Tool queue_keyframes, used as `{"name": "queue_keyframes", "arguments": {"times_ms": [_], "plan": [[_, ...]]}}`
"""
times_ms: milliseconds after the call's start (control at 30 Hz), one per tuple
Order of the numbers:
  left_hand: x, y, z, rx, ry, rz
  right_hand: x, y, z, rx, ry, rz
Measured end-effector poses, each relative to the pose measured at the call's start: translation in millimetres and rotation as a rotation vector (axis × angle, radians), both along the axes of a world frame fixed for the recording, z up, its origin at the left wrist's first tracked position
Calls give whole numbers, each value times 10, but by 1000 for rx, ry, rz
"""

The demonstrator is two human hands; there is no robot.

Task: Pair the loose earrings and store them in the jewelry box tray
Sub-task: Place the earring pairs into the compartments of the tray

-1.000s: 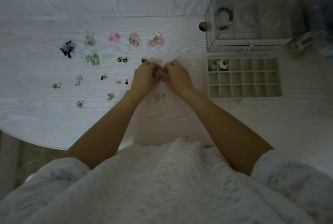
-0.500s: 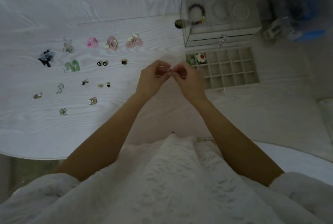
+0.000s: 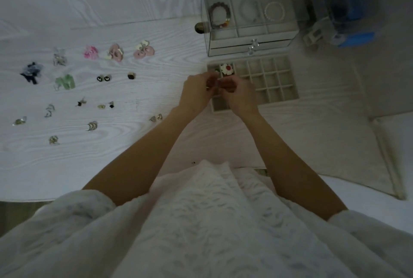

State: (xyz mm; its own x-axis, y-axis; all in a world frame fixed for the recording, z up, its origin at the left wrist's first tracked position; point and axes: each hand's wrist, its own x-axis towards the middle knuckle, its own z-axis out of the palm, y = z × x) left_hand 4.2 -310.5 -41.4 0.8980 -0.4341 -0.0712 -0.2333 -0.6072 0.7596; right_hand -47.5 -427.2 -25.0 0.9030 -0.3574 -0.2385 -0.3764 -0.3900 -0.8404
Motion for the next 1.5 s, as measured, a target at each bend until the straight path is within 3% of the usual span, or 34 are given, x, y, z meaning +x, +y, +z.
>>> {"name": "queue_keyframes", "arguments": {"times_ms": [233, 400, 500, 600, 900, 1300, 1400, 1500], "plan": [[-40, 164, 144, 56, -171, -89, -57, -13, 39, -151, -82, 22], [-211, 886, 244, 76, -356, 106, -141, 341, 78, -241, -204, 232], [-372, 1343, 106, 113, -253, 278, -158, 644, -53, -292, -153, 453], [-480, 1623, -107, 271, -75, 281, -133, 843, -223, -335, -16, 603], [-576, 1673, -235, 197, -38, 232, 3, 1263, -342, -318, -3, 669], [-511, 1612, -203, 227, -63, 222, -67, 1405, -322, -523, -129, 600], [-490, 1464, -138, 155, -38, 181, -111, 1224, -237, -416, -104, 477], [-436, 1141, -18, 26, -6, 120, -215, 897, -92, -196, -160, 221]]}}
